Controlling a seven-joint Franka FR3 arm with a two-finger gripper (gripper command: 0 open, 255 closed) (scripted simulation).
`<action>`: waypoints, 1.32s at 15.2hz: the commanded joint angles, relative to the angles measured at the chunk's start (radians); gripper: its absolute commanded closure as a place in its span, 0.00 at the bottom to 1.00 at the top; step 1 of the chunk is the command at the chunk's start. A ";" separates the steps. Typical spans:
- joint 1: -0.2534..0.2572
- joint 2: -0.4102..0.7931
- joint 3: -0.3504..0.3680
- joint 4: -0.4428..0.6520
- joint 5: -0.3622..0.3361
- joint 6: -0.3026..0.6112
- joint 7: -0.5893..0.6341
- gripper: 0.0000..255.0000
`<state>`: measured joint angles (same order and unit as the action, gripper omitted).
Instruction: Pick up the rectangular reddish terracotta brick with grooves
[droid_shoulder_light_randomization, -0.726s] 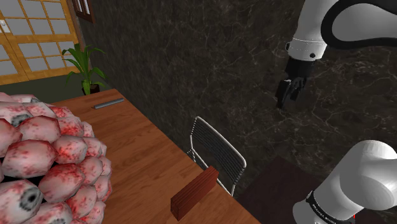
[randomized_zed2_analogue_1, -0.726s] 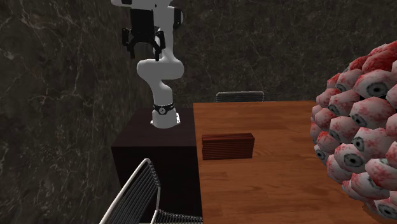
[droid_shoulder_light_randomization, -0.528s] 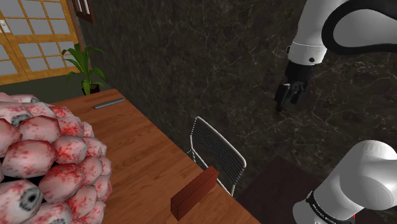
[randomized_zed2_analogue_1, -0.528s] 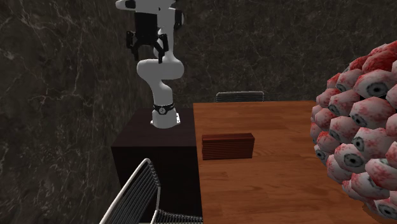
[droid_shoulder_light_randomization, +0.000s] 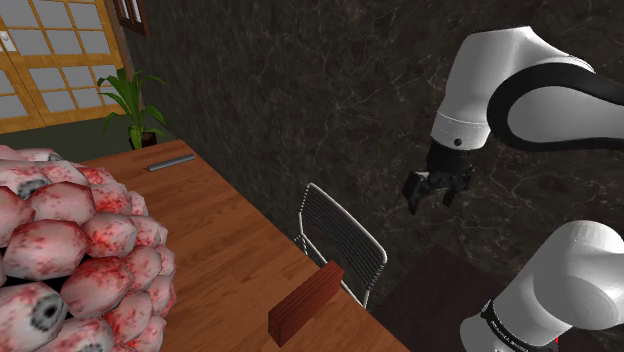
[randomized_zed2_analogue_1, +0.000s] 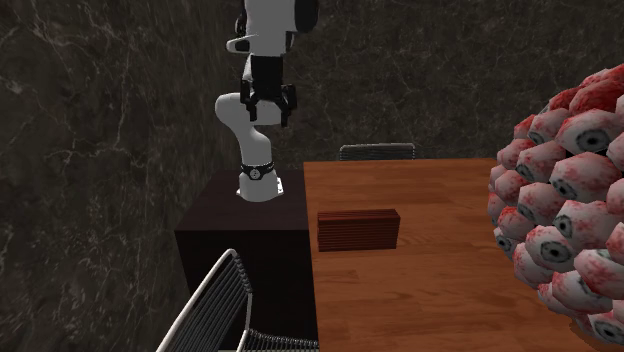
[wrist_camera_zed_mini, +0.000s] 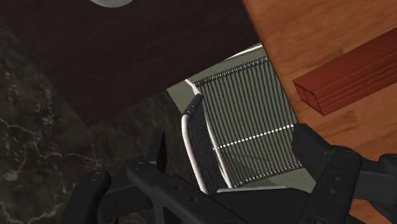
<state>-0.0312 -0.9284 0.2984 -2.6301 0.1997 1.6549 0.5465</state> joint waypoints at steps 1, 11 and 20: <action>-0.004 0.008 0.058 -0.021 0.055 0.038 0.103 0.00; -0.066 0.197 0.406 -0.040 0.297 0.328 0.584 0.00; -0.371 0.552 0.834 0.097 0.275 0.654 1.061 0.00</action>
<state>-0.3494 -0.4232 1.0751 -2.5468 0.4939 2.2635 1.5443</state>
